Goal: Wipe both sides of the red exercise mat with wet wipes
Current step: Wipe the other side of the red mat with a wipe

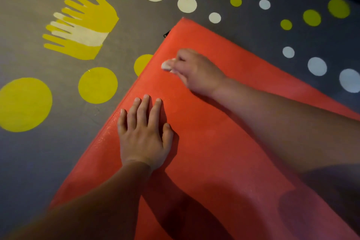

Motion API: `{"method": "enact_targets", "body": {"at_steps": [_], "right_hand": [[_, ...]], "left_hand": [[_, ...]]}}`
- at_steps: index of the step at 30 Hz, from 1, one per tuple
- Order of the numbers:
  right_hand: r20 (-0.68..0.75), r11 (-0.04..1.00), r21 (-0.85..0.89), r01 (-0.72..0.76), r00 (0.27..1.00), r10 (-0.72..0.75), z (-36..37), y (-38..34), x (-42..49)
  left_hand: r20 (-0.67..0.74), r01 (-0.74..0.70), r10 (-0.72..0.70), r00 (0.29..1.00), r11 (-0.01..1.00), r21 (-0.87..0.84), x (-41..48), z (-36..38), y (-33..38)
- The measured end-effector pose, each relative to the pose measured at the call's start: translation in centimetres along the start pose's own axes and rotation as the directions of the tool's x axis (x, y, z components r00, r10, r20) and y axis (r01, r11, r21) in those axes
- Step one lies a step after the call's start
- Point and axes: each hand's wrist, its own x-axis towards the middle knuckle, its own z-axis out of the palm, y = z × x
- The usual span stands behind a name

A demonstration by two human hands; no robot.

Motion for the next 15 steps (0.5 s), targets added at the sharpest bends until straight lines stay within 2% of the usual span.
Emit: {"method": "enact_targets", "body": {"at_steps": [2, 4, 5, 6, 7, 9, 11, 12, 13, 15], "right_hand": [[-0.157, 0.962, -0.083, -0.260, 0.957, 0.245, -1.1, 3.3, 1.4], [-0.235, 0.827, -0.105, -0.553, 0.822, 0.520, -1.8, 5.4, 2.3], [-0.247, 0.786, -0.106, -0.609, 0.782, 0.572, -1.5, 5.2, 2.7], [-0.237, 0.803, -0.105, -0.587, 0.799, 0.553, -1.1, 4.2, 3.0], [-0.201, 0.858, -0.086, -0.506, 0.852, 0.482, -0.3, 2.7, 3.1], [-0.083, 0.978, 0.010, -0.207, 0.975, 0.207, 1.5, -0.4, 2.7], [0.021, 0.999, 0.042, 0.019, 1.000, -0.020, 1.9, -1.3, 2.3], [0.031, 0.999, 0.037, 0.030, 0.999, -0.031, 1.3, -0.6, 2.7], [-0.013, 0.999, 0.014, -0.035, 0.999, 0.035, 0.7, 0.7, 3.3], [-0.134, 0.956, -0.058, -0.288, 0.951, 0.278, -0.2, 3.4, 4.8]], "left_hand": [[0.016, 0.003, -0.003, 1.000, 1.000, 0.009, 0.1, -0.1, 0.0], [0.019, 0.000, 0.000, 1.000, 1.000, 0.007, 0.2, -0.1, 0.0], [0.019, -0.001, 0.001, 1.000, 1.000, 0.002, 0.2, -0.1, 0.0], [0.020, -0.001, 0.001, 1.000, 1.000, -0.004, 0.2, -0.1, 0.0], [0.021, 0.001, -0.001, 1.000, 1.000, -0.008, 0.2, -0.1, 0.0], [0.018, 0.005, -0.005, 1.000, 1.000, -0.008, 0.1, -0.2, 0.0], [0.017, 0.003, -0.003, 1.000, 1.000, -0.006, 0.2, -0.2, -0.1], [0.019, 0.001, -0.001, 1.000, 1.000, -0.004, 0.2, -0.1, -0.1], [0.023, -0.003, 0.003, 1.000, 1.000, 0.000, 0.2, -0.1, -0.1], [0.027, -0.008, 0.008, 1.000, 1.000, 0.002, 0.2, 0.0, -0.2]]}}
